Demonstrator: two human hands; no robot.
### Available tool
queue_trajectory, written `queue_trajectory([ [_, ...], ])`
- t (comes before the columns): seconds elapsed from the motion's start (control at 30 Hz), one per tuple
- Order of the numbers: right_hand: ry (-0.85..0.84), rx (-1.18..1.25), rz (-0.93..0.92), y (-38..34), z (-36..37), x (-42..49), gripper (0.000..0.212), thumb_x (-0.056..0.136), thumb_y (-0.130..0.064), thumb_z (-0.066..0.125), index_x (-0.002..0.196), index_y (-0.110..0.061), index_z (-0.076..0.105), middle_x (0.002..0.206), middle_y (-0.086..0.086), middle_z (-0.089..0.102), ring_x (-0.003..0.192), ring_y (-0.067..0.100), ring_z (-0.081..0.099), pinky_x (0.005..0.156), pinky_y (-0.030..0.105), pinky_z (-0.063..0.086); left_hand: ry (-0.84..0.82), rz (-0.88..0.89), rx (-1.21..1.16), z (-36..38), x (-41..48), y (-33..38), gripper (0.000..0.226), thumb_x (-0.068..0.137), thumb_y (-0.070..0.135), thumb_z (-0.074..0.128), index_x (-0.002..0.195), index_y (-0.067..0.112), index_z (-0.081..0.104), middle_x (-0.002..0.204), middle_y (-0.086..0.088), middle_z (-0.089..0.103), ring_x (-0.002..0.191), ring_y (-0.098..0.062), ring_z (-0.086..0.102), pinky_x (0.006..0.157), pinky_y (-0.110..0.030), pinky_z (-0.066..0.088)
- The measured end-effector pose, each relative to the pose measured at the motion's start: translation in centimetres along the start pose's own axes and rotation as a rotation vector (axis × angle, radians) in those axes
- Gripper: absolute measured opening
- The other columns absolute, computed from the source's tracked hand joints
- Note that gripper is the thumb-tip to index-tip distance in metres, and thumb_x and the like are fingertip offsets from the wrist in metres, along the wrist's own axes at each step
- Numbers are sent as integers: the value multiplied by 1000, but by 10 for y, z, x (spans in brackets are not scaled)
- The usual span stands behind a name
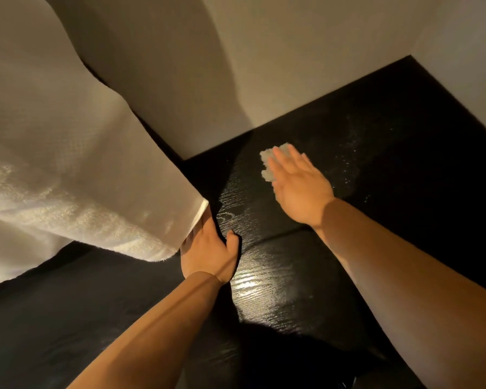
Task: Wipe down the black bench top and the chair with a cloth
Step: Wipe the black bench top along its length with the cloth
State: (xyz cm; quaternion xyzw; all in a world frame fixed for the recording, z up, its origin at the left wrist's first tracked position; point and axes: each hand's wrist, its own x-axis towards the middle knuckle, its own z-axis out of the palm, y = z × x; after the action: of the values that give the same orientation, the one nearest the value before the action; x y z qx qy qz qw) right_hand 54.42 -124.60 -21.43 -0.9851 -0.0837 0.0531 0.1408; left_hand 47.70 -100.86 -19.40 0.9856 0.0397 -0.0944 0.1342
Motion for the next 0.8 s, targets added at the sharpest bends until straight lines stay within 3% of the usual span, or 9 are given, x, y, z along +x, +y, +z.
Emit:
queue_trajectory([
  [0.07,1,-15,134,16,-9,-8,62,108,-29,31,166,-17,13,175,4,6,160,31,-3,129,44,2,0,11,23,3,1,-3,74,97,53,43,164,28,22,165,-4,39,149,-30,38,123,-48,27],
  [0.13,29,7,176,8,-8,-14,62,107,-28,31,166,-14,17,174,5,8,160,33,-1,130,46,3,-2,9,27,5,3,-5,76,96,55,41,164,27,21,165,-6,38,150,-32,37,124,-50,27],
  [0.27,30,18,-42,-35,14,-41,64,99,-32,27,160,-15,38,169,5,29,159,32,15,129,46,13,0,15,33,5,3,-5,77,98,54,46,166,27,20,168,-7,35,153,-33,33,127,-51,22],
  [0.4,-43,-12,-145,-22,10,-59,62,102,-32,27,162,-18,33,171,1,24,160,27,12,129,44,15,1,9,21,5,2,-5,76,98,53,46,165,28,22,169,-7,34,154,-33,31,128,-52,21],
  [0.53,-40,-39,92,17,-6,-62,61,109,-29,30,167,-19,11,175,2,3,160,27,-5,130,45,5,40,32,14,7,1,-6,81,97,51,47,167,30,15,170,-6,31,155,-34,29,128,-53,22],
  [0.63,-5,-16,197,0,-4,-67,63,109,-31,30,167,-18,9,175,1,0,160,29,-8,129,42,0,63,46,6,7,1,-5,78,96,52,45,167,31,19,171,-4,30,156,-32,27,129,-52,21],
  [0.73,30,30,42,-29,17,-86,60,106,-31,34,164,-15,29,173,6,18,160,33,5,130,45,4,55,62,2,5,-2,-5,73,99,52,44,166,36,21,171,-5,30,157,-33,26,129,-52,19],
  [0.8,-22,26,-76,-43,24,-105,60,104,-32,31,162,-16,32,172,5,21,160,31,6,130,46,7,44,58,17,5,-3,-6,68,101,51,42,166,41,23,171,-8,31,157,-35,26,129,-53,17],
])
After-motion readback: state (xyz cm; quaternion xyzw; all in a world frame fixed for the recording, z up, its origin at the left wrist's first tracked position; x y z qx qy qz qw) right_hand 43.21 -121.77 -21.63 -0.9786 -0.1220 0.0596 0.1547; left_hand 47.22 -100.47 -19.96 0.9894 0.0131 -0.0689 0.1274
